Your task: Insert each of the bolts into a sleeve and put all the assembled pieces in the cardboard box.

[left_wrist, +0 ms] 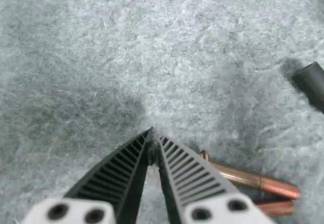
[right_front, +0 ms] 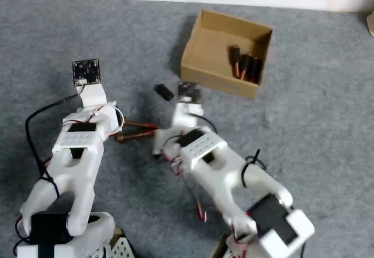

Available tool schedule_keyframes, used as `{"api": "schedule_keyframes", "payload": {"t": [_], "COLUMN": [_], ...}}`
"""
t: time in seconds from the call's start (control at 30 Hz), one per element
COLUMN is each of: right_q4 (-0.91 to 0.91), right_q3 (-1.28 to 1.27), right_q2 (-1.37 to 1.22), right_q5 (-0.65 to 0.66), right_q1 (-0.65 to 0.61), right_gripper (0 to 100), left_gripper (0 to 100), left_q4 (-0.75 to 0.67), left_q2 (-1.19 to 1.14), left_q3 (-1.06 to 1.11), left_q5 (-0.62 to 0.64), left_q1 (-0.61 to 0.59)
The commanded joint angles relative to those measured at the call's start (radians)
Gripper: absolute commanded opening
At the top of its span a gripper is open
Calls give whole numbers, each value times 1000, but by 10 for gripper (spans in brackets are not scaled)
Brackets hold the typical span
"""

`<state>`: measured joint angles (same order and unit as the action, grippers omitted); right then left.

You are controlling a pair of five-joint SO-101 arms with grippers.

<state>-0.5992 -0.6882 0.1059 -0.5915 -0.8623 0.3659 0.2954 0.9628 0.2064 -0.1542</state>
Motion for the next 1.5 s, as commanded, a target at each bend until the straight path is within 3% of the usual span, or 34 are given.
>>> {"api": "schedule_keyframes", "payload": {"t": [0.0, 0.13, 0.27, 0.6, 0.73, 0.87, 1.23, 1.37, 1.47], "right_q4": [-35, -30, -4, 1, 1, 1, 2, -25, -82], "right_q3": [42, 44, 44, 38, 38, 36, 41, 42, 36], "right_q2": [102, 53, -36, -87, -87, -88, -85, -42, 67], "right_q5": [-9, -20, -87, -91, -91, -91, -83, -77, -3], "right_q1": [-94, -137, -127, -124, -124, -124, -114, -53, 12], "right_gripper": [101, 168, 168, 168, 128, 3, 5, 5, 5], "left_gripper": [11, 11, 11, 11, 11, 11, 11, 11, 11], "left_q4": [-20, -41, -46, -48, -48, -48, -48, -48, -48], "left_q2": [7, 2, -1, -1, -1, -1, -1, 1, 4], "left_q3": [-42, -42, -42, -42, -42, -42, -41, -41, -44], "left_q5": [14, 14, 14, 14, 14, 14, 14, 14, 14], "left_q1": [-10, -13, -36, -36, -36, -36, -31, -30, 7]}}
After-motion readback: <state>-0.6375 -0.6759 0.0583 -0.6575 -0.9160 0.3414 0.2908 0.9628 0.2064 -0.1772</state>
